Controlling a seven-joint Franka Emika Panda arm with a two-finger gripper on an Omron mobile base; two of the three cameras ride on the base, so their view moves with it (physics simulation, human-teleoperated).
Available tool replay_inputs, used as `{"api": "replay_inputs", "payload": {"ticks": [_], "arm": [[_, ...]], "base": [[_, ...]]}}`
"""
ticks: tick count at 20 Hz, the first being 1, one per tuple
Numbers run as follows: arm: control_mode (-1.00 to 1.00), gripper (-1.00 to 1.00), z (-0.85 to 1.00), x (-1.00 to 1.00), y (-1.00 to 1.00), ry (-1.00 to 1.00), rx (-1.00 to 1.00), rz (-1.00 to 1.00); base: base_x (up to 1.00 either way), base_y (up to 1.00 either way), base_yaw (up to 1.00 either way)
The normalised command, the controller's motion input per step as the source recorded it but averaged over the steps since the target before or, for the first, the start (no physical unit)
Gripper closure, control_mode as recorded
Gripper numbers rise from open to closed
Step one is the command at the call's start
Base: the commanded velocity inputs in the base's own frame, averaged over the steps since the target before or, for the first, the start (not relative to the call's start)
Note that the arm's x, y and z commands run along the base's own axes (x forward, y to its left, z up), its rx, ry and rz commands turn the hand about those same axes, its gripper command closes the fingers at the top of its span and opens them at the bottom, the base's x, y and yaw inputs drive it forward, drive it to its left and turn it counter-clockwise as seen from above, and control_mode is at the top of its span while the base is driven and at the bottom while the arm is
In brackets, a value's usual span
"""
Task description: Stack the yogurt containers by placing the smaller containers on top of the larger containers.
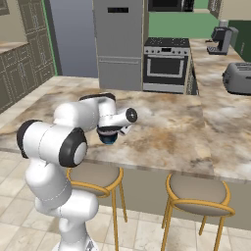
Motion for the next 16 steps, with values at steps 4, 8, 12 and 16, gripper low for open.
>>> {"api": "replay_inputs", "payload": {"ticks": [4,8,12,16], "arm": [[-1.00,1.00,-0.09,0.20,0.00,0.00,0.00,0.00],[-1.00,1.00,-0.11,0.24,0.00,0.00,0.00,0.00],[-1.00,1.00,-0.18,0.16,0.00,0.00,0.00,0.00],[-1.00,1.00,-0.20,0.18,0.00,0.00,0.00,0.00]], "base": [[0.00,0.00,0.00],[0.00,0.00,0.00],[0.00,0.00,0.00],[0.00,0.00,0.00]]}}
